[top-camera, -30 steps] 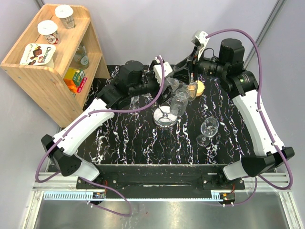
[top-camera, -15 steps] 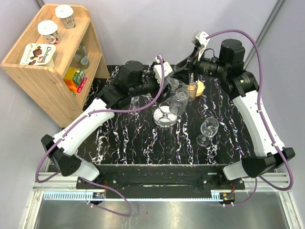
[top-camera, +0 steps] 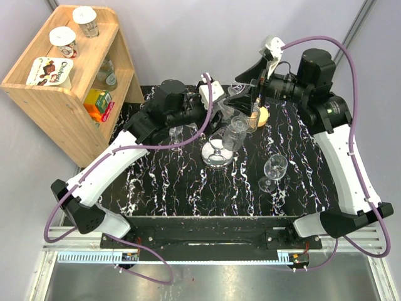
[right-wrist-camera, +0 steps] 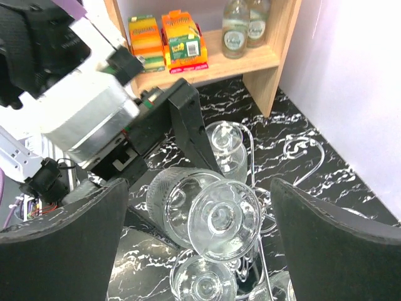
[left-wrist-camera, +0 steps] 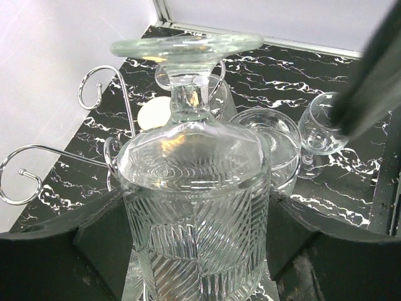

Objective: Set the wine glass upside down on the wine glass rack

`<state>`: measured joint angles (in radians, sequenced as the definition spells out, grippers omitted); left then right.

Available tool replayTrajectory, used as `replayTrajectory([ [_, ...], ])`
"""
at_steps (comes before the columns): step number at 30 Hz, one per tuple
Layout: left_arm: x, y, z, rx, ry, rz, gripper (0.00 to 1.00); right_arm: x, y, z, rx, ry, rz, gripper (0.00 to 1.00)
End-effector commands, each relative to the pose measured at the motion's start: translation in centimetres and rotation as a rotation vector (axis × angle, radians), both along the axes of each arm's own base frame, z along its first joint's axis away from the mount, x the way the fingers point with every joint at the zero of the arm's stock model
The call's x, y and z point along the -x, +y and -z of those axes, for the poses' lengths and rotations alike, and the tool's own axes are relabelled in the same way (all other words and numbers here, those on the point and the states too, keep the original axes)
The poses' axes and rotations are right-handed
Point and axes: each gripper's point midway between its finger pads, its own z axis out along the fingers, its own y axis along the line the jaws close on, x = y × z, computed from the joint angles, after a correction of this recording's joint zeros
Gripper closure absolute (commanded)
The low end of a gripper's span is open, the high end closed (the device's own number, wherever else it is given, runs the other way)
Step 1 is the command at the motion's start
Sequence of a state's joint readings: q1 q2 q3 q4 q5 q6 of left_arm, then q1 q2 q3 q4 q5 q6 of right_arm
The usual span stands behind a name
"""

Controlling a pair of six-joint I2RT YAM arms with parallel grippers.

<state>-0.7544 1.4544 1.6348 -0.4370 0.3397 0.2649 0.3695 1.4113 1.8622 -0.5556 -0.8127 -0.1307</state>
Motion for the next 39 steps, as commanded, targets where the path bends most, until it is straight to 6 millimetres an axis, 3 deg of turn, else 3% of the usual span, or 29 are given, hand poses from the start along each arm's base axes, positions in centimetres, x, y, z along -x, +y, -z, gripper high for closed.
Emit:
replayTrajectory([
  [1, 1.6, 1.1, -6.7, 0.156, -0.116, 0.022, 1.00, 2.5, -0.7, -4.3, -0.039, -0.114, -0.008, 0.00],
  [7, 2.6, 2.0, -8.3, 0.278, -0.051, 0.091, 1.00, 1.5, -2.0, -5.8, -0.032, -0.170, 0.107, 0.01],
  [13, 5.8, 2.9, -8.9, 0.343, -0.017, 0.226, 1.00, -0.6, -2.9, -4.6, 0.013, -0.178, 0.201, 0.00],
  [17, 9.5, 3.3, -7.5, 0.349, 0.023, 0.365, 1.00, -1.9, -3.0, -3.3, 0.049, -0.170, 0.230, 0.00],
  [21, 12.4, 3.9, -4.6, 0.339, 0.071, 0.490, 1.00, -3.4, -3.2, -1.7, 0.083, -0.153, 0.253, 0.00],
  [26, 14.4, 4.7, -1.2, 0.310, 0.052, 0.564, 1.00, -4.7, -4.1, -0.6, 0.102, -0.133, 0.278, 0.00],
  [31, 14.7, 5.0, 2.5, 0.301, 0.030, 0.589, 1.00, -5.0, -5.0, -0.2, 0.096, -0.112, 0.279, 0.00],
  [39, 12.2, 4.3, 5.1, 0.412, -0.029, 0.523, 1.00, -5.1, -5.6, 0.8, 0.103, -0.089, 0.281, 0.01],
])
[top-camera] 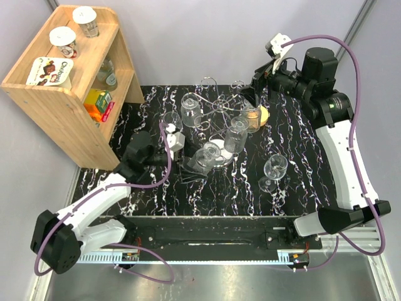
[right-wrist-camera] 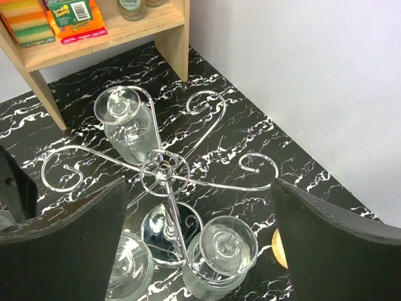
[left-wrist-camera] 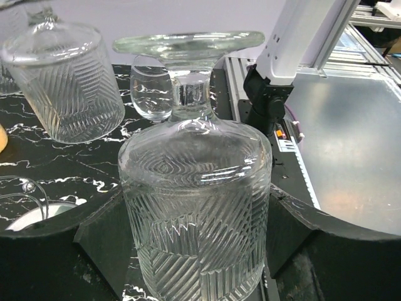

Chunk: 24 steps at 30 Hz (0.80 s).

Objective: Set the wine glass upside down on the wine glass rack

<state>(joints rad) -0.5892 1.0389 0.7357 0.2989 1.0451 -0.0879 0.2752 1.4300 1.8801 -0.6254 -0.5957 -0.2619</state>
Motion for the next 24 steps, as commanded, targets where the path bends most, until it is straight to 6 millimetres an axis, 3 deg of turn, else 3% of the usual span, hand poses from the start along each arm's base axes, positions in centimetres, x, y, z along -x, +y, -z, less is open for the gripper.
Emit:
replayTrajectory([
  [1, -1.1, -0.5, -4.2, 0.180, -0.208, -0.021, 1.00, 0.6, -0.1, -0.8, -0.008, -0.035, -0.019, 0.01],
  [14, -6.0, -1.9, -4.7, 0.264, -0.237, -0.162, 1.00, 1.2, -0.1, -0.3, 0.003, -0.031, -0.038, 0.01],
  [24, -10.1, -1.7, -5.2, 0.323, -0.241, -0.275, 1.00, 1.3, -0.1, 0.1, 0.012, -0.023, -0.050, 0.00],
])
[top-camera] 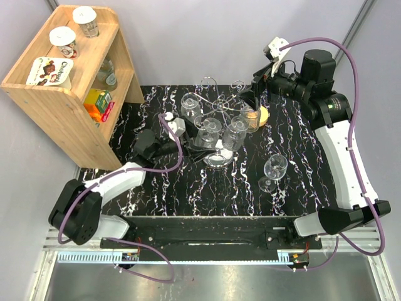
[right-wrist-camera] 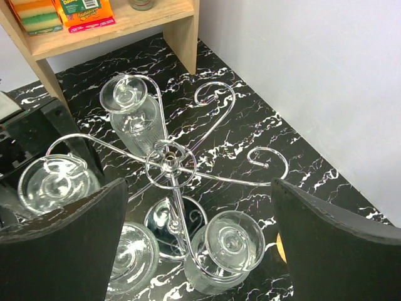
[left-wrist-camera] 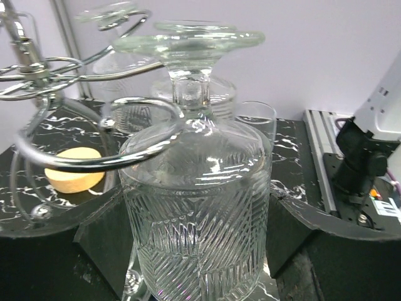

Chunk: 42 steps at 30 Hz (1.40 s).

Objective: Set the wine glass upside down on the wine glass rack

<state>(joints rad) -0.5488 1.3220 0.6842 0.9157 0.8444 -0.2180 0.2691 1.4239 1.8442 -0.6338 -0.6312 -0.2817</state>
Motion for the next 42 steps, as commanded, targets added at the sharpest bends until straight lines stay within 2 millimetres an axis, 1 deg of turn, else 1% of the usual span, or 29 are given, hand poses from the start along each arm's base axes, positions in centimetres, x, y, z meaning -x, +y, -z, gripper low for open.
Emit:
replayTrajectory([
  [1, -1.6, 0.2, -5.1, 0.124, -0.158, -0.057, 1.00, 1.0, -0.1, -1.1, -0.006, -0.041, -0.023, 0.00],
  [5, -3.4, -0.1, -4.4, 0.110, -0.137, -0.085, 1.00, 1.2, -0.1, -0.9, -0.005, -0.036, -0.029, 0.01],
  [11, -5.5, 0.7, -4.7, 0.148, -0.129, -0.131, 1.00, 1.5, 0.0, -0.7, -0.002, -0.033, -0.041, 0.00],
  [14, -6.0, 1.2, -5.2, 0.173, -0.131, -0.148, 1.00, 1.7, -0.1, -0.8, -0.001, -0.034, -0.043, 0.00],
  [16, -6.1, 1.4, -5.5, 0.186, -0.131, -0.150, 1.00, 1.8, -0.1, -0.5, 0.003, -0.029, -0.045, 0.01],
  [19, -5.6, 1.6, -5.7, 0.200, -0.135, -0.139, 1.00, 1.9, -0.1, -0.2, 0.006, -0.026, -0.044, 0.01],
  [22, -4.7, 2.0, -5.9, 0.216, -0.152, -0.133, 1.00, 1.9, -0.1, -0.2, 0.008, -0.027, -0.046, 0.01],
  [30, -2.6, 3.1, -4.9, 0.213, -0.166, -0.139, 1.00, 2.0, -0.1, -0.1, 0.009, -0.020, -0.052, 0.01],
  [38, -1.6, 3.8, -4.2, 0.209, -0.185, -0.156, 1.00, 2.0, 0.0, 0.1, 0.006, -0.013, -0.056, 0.01],
  [42, -1.7, 3.5, -2.9, 0.168, -0.156, -0.146, 1.00, 2.1, 0.0, 0.1, 0.006, -0.013, -0.057, 0.01],
])
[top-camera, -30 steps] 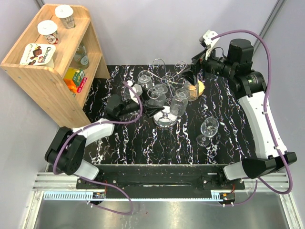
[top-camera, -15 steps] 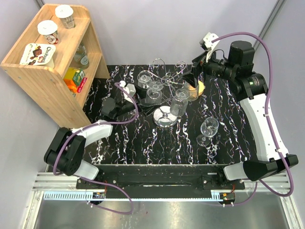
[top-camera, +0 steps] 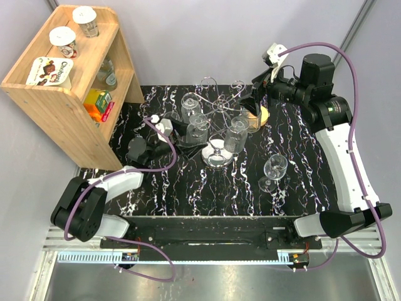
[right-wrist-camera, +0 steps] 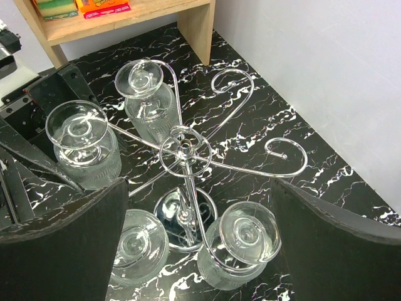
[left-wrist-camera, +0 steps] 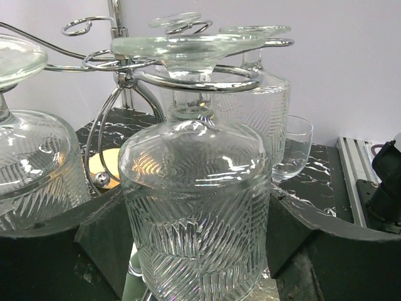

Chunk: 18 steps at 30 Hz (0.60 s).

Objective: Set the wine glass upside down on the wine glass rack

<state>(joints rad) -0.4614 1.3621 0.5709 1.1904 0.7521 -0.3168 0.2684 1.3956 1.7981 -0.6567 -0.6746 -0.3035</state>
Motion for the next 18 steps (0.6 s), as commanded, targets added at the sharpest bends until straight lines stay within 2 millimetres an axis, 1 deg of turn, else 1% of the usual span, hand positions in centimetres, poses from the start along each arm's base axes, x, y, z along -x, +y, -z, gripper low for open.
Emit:
replayTrajectory([
  [1, 1.0, 0.3, -3.1, 0.035, -0.161, -0.008, 1.00, 0.8, -0.2, -1.0, -0.008, -0.033, -0.013, 0.01],
  [10, 1.5, -1.7, -1.8, -0.038, -0.144, 0.022, 1.00, 0.9, -0.2, -0.7, -0.003, -0.031, -0.016, 0.00],
  [13, 1.2, -2.0, -1.4, -0.059, -0.133, 0.020, 1.00, 0.9, -0.2, -0.6, 0.003, -0.028, -0.014, 0.00],
  [18, 0.9, -2.0, -1.7, -0.062, -0.139, 0.008, 1.00, 0.8, -0.2, -0.4, 0.011, -0.008, -0.017, 0.01],
])
